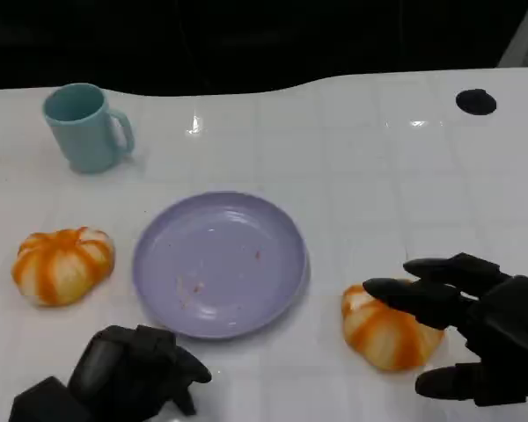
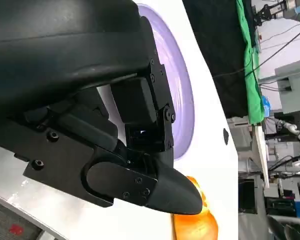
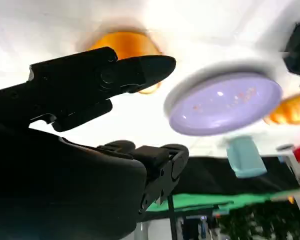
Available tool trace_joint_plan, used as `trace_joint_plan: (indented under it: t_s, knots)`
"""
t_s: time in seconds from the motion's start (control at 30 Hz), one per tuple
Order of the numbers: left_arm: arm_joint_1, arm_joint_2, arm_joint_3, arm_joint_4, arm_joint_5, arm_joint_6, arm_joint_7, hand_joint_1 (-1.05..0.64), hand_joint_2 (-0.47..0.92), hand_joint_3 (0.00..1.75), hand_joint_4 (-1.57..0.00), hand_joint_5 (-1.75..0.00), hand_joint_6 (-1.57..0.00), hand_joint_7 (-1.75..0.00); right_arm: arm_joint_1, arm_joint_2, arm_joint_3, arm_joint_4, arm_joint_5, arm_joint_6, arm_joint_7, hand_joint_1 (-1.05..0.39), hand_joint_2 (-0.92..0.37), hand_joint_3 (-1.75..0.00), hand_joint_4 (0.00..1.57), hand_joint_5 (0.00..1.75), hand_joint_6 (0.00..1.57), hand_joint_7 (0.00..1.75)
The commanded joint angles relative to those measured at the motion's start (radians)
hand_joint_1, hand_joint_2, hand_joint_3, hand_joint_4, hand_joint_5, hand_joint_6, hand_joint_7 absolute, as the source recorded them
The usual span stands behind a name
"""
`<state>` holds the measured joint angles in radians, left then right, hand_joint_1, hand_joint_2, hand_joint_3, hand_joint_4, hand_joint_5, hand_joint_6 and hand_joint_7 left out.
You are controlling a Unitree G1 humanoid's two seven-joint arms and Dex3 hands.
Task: Grasp the bread from the table and place it into the plate.
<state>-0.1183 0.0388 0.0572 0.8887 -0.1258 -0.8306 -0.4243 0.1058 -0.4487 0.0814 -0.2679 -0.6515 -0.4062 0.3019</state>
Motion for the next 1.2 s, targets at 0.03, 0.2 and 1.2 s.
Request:
trace_joint_plan:
  t_s: [0.03,0.2,1.2]
  knots:
    - [0.0,0.013,0.0,-0.002,0.016,0.001,0.013,-1.05,0.92,0.14,-1.25,-1.12,-1.41,-0.52,-0.031,-0.012,0.046,-0.01,-0.094,0.068,0.003,-0.67,-0.92,-0.11,0.01,0.19,0.18,0.0]
    - [-0.003,0.012,0.003,0.005,0.01,-0.005,0.005,-1.05,0.92,0.15,-1.24,-1.11,-1.4,-0.52,-0.072,-0.007,0.101,0.033,-0.171,0.104,-0.03,-0.65,-0.92,-0.06,0.04,0.19,0.19,0.01]
    - [0.013,0.006,0.001,-0.019,0.029,0.0,0.026,-1.05,0.92,0.16,-1.25,-1.12,-1.41,-0.52,-0.371,0.037,0.365,0.598,-0.255,0.097,-0.352,-0.27,-0.92,-0.44,0.81,1.65,0.88,0.99]
